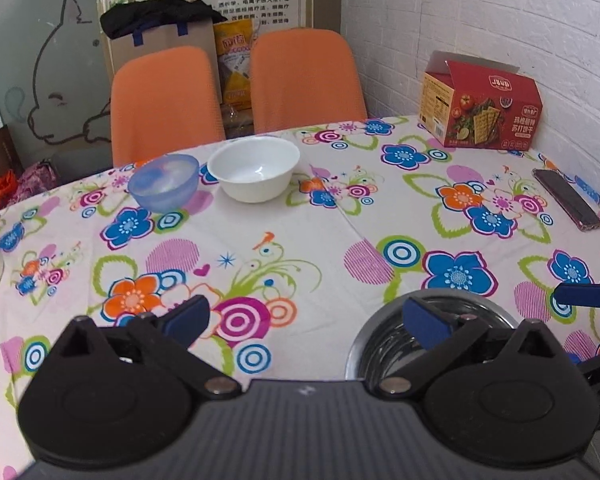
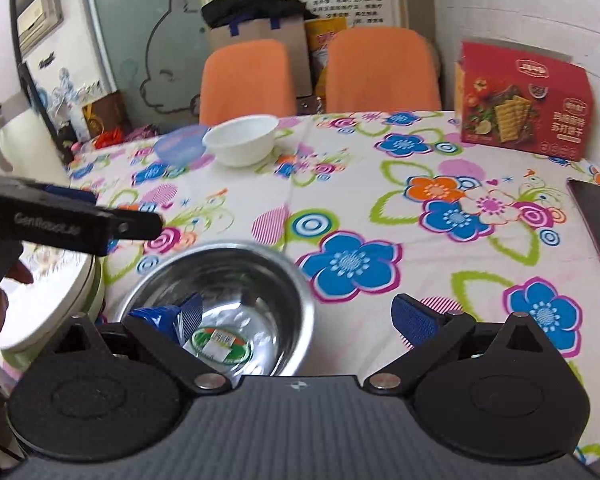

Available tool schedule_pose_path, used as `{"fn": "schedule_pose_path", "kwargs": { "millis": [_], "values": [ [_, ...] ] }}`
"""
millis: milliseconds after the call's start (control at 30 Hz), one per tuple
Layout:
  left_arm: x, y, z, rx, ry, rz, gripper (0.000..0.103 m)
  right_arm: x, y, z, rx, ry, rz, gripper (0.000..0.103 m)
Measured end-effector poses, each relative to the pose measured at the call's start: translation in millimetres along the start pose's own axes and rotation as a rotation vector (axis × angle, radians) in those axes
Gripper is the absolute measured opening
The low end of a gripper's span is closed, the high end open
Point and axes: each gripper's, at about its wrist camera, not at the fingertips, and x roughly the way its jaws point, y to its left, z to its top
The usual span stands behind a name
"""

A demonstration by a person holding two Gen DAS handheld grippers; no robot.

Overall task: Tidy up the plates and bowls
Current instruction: 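Carry the steel bowl onto the plate stack and open both grippers, then move both grippers forward to the rim of the white bowl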

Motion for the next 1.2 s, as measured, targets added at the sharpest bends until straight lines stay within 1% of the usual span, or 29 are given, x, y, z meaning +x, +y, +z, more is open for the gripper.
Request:
{"fn": "schedule_pose_path", "kwargs": {
  "millis": [167,233,267,333,433,500,567,633,767,867,967,1067,1200],
  "values": [
    [3,22,6,-0.057,0.016,-0.002,0.102,9,-12,23,0.129,0.046,0.027,0.089],
    [7,32,8,-0.079,0.029,0.005,0.102,14,-12,31,0.153,0.057,0.058,0.089],
    [9,36,9,-0.090,0.037,0.003,0.102,15,-10,35,0.140,0.051,0.079,0.089],
    [16,47,13,-0.121,0.055,-0.008,0.102,20,-2,49,0.083,0.048,0.076,0.089],
    [29,64,24,-0.187,0.071,-0.037,0.102,32,11,75,-0.019,0.043,0.045,0.089],
    [38,77,33,-0.237,0.075,-0.036,0.102,48,14,98,-0.056,0.057,0.018,0.089],
    [47,91,39,-0.286,0.080,-0.024,0.102,67,18,117,-0.065,0.072,0.009,0.089],
    [55,107,44,-0.324,0.084,-0.018,0.102,95,22,138,-0.069,0.096,-0.001,0.089],
    [65,131,43,-0.352,0.093,-0.010,0.102,164,37,173,-0.123,0.162,-0.041,0.089],
    [71,146,40,-0.360,0.104,-0.005,0.102,222,47,189,-0.162,0.232,-0.095,0.089],
    [73,157,36,-0.360,0.115,-0.001,0.102,273,52,196,-0.180,0.316,-0.134,0.088],
    [74,163,33,-0.347,0.119,0.003,0.102,299,52,197,-0.198,0.362,-0.181,0.088],
    [75,166,33,-0.347,0.113,-0.008,0.102,301,50,196,-0.236,0.377,-0.227,0.088]
  ]
}}
